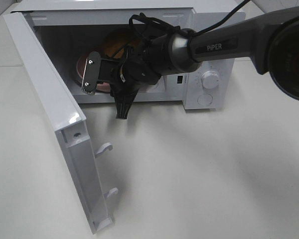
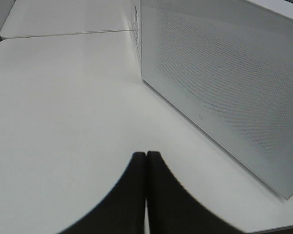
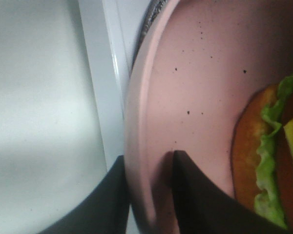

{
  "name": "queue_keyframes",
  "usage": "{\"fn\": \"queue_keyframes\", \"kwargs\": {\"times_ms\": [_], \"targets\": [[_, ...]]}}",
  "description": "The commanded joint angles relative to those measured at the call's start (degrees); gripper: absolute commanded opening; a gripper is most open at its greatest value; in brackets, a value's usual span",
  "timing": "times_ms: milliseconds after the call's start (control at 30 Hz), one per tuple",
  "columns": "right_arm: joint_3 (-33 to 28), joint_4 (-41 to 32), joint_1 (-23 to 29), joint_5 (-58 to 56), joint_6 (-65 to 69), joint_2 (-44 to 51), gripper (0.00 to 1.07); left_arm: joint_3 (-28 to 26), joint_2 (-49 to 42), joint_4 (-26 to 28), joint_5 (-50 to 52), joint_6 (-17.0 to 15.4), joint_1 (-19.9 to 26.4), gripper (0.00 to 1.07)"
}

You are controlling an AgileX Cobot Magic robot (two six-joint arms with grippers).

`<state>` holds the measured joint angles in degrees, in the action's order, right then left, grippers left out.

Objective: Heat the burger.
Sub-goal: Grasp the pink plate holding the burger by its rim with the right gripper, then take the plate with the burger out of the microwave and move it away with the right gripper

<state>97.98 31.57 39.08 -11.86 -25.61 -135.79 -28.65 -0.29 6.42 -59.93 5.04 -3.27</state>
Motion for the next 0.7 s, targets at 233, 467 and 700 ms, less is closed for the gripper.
{"fn": "queue_keyframes", "kwargs": {"times_ms": [233,467,700], "targets": [[-0.2,0.2,-0.5,-2.9,-1.6,1.5,0.00,0.2,-1.1,0.0,0.5,-0.4,0.1,0.00],[-4.1,0.0,0.4,-4.0,-7.0,5.3,0.00,0.2,-1.1,0.0,0.5,-0.4,0.1,0.00],[-10.0,-0.1,0.4,-1.1,-11.8,9.1,0.00,0.2,-1.1,0.0,0.5,-0.4,0.1,0.00]]}}
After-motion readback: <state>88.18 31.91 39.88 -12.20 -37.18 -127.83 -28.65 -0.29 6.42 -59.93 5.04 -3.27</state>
